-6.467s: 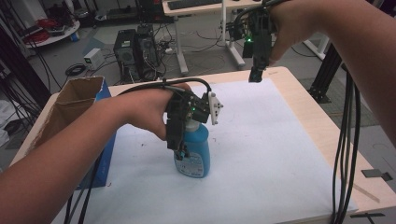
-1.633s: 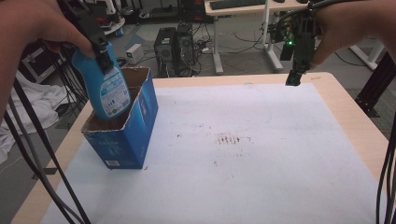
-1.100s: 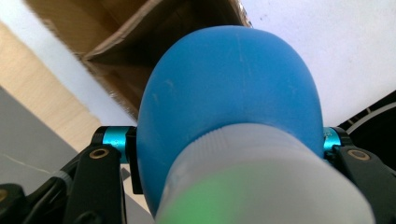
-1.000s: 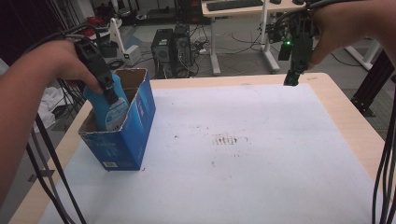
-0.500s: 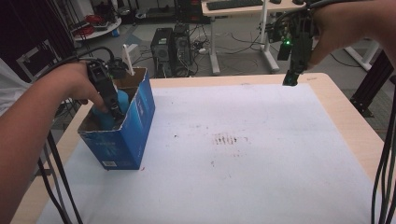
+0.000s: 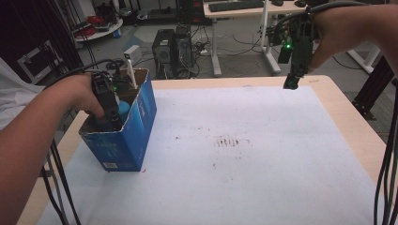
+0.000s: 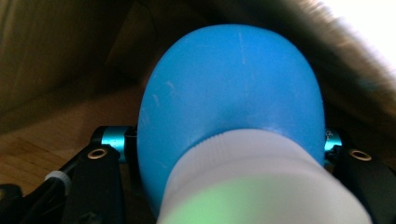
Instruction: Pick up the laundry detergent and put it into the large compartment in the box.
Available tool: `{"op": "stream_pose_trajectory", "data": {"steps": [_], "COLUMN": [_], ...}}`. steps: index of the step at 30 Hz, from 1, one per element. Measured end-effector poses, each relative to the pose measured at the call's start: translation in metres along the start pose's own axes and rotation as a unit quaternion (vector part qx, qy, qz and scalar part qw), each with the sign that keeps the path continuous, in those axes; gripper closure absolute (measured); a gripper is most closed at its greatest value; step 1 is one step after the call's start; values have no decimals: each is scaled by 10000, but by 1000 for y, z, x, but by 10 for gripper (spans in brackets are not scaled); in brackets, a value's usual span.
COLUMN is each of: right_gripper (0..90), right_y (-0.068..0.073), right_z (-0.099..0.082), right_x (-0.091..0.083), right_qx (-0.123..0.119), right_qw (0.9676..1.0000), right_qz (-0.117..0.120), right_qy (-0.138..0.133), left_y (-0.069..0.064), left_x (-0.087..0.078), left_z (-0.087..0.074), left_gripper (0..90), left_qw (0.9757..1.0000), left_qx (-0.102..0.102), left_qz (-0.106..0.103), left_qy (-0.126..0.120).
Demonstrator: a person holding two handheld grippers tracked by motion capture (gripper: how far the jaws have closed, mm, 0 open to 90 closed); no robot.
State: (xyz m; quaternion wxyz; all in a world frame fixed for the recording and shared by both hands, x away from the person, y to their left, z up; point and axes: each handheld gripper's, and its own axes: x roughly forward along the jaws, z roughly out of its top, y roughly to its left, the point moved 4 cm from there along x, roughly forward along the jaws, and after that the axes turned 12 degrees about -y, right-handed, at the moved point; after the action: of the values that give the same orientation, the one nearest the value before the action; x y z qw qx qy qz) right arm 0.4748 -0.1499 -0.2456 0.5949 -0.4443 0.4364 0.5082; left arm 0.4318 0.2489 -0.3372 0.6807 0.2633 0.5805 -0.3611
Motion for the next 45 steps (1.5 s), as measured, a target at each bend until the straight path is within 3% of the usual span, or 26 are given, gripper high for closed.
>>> {"op": "stream_pose_trajectory", "data": {"steps": [14, 18, 28, 36, 45], "right_gripper": [35, 35, 34, 34, 34], "right_y": [2, 1, 1, 1, 1], "right_z": [2, 2, 2, 2, 0], "right_x": [0, 0, 0, 0, -1], "right_qx": [17, -9, -42, -6, 8], "right_qw": [10000, 10000, 10000, 10000, 10000], "right_qz": [4, 10, 27, 7, 0], "right_qy": [32, 8, 9, 18, 19], "left_y": [-1, -2, -6, -7, -14], "left_x": [0, -4, -17, -40, -71], "left_z": [-2, -2, -1, 3, 11], "left_gripper": [386, 347, 292, 246, 172], "left_qw": [10000, 9999, 10000, 9998, 9984], "left_qx": [-25, -80, 61, 156, 485], "left_qz": [-23, -95, -62, 76, 241], "left_qy": [53, 15, 35, -31, -182]}}
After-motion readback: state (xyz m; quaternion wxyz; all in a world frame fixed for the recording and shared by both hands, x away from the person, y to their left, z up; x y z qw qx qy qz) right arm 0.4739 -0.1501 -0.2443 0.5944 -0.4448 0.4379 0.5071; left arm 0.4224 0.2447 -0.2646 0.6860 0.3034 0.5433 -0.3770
